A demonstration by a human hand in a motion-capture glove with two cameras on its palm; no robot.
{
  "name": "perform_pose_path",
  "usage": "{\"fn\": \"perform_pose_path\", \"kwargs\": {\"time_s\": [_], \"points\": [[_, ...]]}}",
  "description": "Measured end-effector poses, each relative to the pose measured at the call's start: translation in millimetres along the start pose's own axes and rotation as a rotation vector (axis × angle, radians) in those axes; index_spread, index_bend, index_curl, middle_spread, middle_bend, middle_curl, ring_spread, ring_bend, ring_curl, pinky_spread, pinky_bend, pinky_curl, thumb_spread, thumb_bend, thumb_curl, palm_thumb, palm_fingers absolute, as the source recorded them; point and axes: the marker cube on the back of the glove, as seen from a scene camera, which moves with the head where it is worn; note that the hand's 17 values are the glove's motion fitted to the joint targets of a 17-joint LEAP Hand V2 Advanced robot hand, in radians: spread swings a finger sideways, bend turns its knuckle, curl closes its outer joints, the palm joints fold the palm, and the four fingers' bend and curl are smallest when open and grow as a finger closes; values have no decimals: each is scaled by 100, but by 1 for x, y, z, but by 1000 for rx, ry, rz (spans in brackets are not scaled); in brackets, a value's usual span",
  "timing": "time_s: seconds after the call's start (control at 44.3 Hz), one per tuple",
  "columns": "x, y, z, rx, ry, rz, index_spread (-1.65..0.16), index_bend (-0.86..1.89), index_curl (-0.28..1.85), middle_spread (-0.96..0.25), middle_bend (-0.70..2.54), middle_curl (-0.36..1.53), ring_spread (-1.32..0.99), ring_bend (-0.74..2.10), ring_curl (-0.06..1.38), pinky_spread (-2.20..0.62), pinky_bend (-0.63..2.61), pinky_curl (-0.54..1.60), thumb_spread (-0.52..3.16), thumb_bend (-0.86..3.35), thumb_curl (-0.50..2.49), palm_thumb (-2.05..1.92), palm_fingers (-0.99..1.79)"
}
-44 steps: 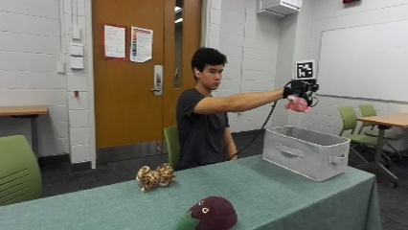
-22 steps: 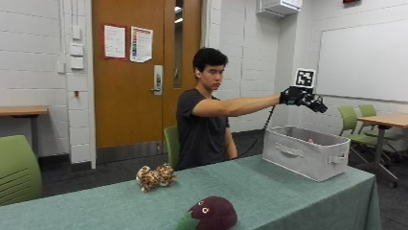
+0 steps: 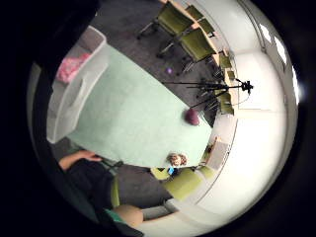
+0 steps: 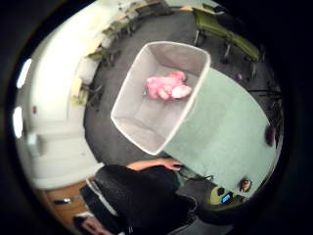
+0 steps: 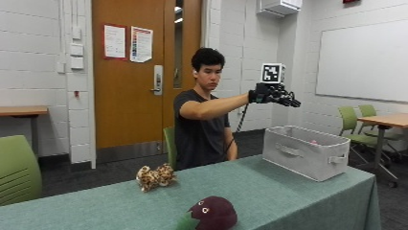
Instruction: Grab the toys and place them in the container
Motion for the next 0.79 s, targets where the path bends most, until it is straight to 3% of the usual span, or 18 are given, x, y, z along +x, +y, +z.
{"fn": "perform_pose_path", "kwargs": {"time_s": [0.519, 0.789], "points": [[201, 164, 0, 60, -14, 347, -27, 23, 49, -13, 29, 37, -31, 42, 23, -10, 70, 31, 75, -18, 12, -28, 1], [282, 236, 37, 44, -46, 494, -29, 34, 52, -15, 31, 39, -34, 37, 22, -11, 57, 29, 75, -18, 9, -27, 14]]}}
